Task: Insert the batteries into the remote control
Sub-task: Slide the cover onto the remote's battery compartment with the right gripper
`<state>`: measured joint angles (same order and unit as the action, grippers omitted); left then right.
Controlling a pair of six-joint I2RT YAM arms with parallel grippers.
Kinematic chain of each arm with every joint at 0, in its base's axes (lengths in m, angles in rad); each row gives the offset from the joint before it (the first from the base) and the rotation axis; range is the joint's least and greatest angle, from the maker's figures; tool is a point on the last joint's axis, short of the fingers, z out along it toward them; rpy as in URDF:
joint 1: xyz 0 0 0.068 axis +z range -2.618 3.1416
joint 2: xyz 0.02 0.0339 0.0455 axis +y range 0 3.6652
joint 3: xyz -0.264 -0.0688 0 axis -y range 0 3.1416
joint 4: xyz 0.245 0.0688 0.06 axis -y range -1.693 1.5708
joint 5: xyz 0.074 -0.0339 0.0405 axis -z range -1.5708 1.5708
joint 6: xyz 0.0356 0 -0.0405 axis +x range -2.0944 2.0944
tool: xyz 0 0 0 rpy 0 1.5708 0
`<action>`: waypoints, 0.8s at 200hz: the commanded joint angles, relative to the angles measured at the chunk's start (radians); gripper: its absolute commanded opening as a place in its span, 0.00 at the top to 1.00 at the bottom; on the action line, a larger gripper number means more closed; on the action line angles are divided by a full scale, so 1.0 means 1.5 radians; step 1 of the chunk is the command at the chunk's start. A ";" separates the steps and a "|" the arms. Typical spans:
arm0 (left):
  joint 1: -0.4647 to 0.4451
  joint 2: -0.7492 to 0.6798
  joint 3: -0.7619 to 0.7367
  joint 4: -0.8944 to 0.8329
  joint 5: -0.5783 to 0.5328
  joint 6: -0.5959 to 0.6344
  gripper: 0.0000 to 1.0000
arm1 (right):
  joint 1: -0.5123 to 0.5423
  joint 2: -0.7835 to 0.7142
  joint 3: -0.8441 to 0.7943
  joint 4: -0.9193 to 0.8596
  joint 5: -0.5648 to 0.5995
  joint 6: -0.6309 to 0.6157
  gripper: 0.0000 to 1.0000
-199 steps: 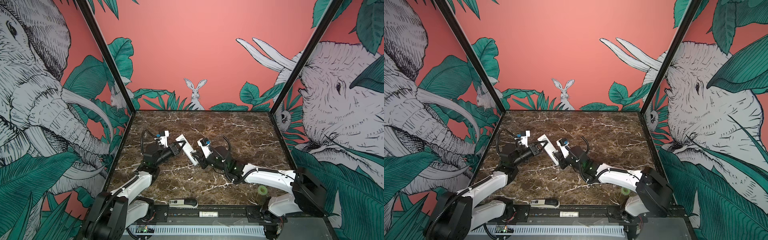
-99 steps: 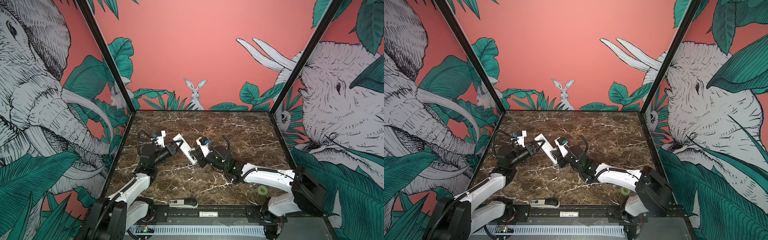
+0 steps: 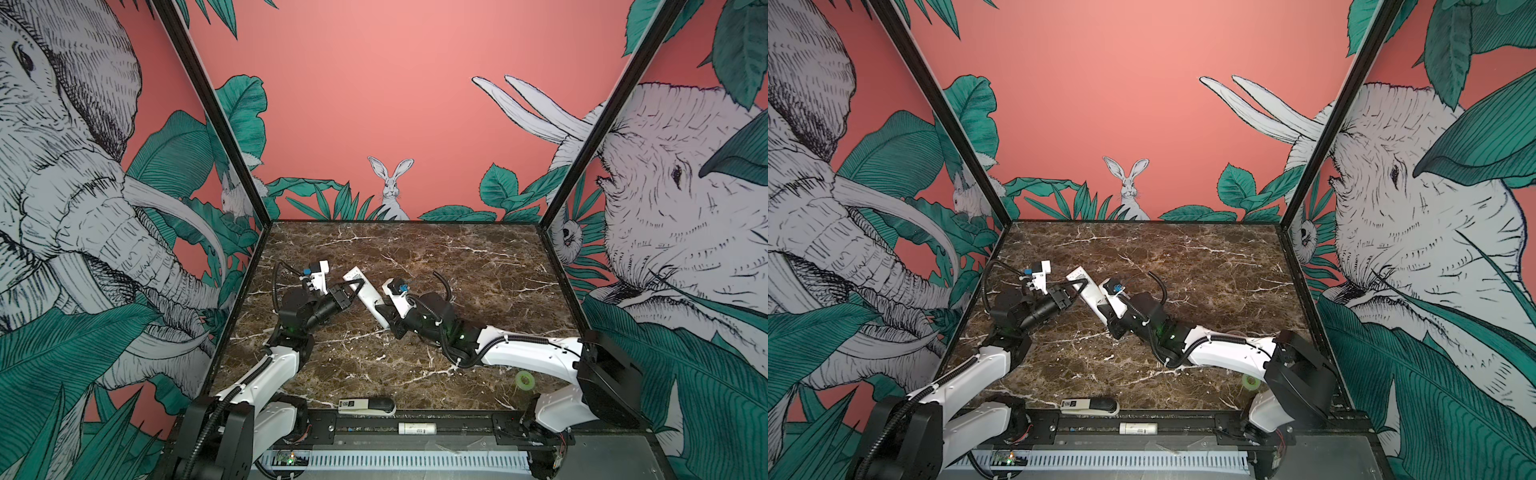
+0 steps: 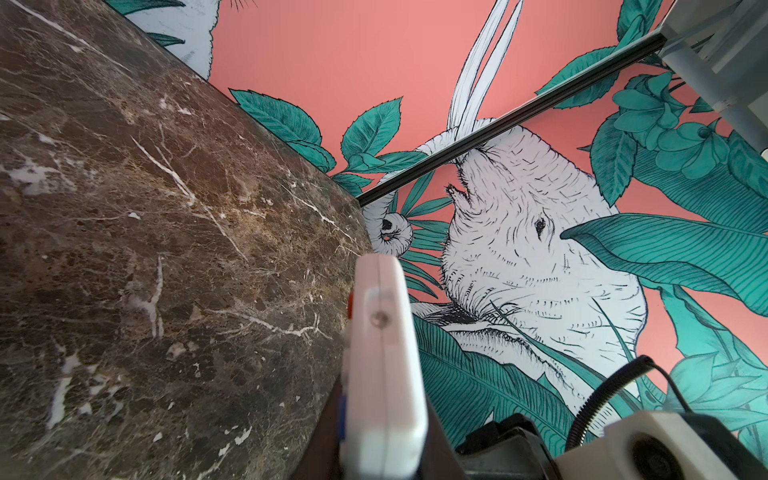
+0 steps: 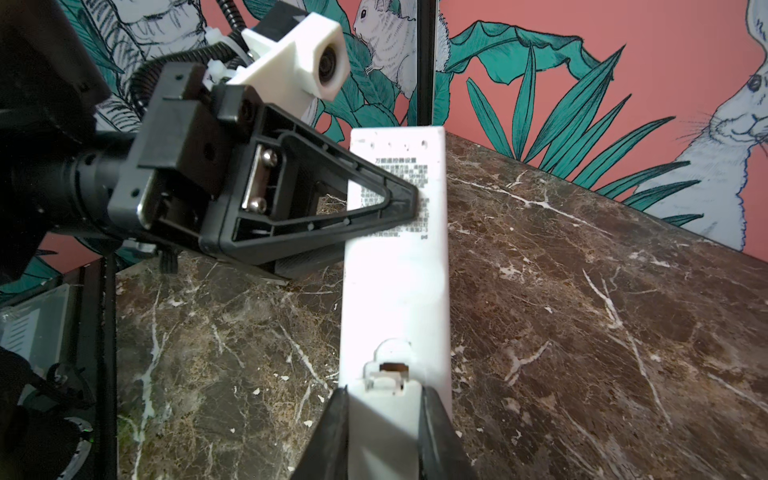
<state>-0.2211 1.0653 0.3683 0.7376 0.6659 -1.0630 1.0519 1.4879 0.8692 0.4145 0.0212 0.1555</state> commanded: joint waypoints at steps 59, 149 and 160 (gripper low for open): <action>0.015 -0.032 0.020 0.021 0.037 -0.026 1.00 | 0.007 0.006 -0.013 -0.028 0.032 -0.072 0.79; 0.021 -0.032 0.033 0.014 0.049 -0.017 1.00 | 0.007 0.002 -0.008 -0.033 -0.017 -0.063 0.75; 0.021 -0.033 0.034 0.015 0.051 -0.017 1.00 | 0.008 0.001 -0.006 -0.038 -0.026 -0.069 0.75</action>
<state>-0.1993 1.0512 0.3733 0.6975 0.7155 -1.0649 1.0607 1.4876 0.8692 0.4000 0.0162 0.0715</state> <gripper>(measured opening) 0.208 0.254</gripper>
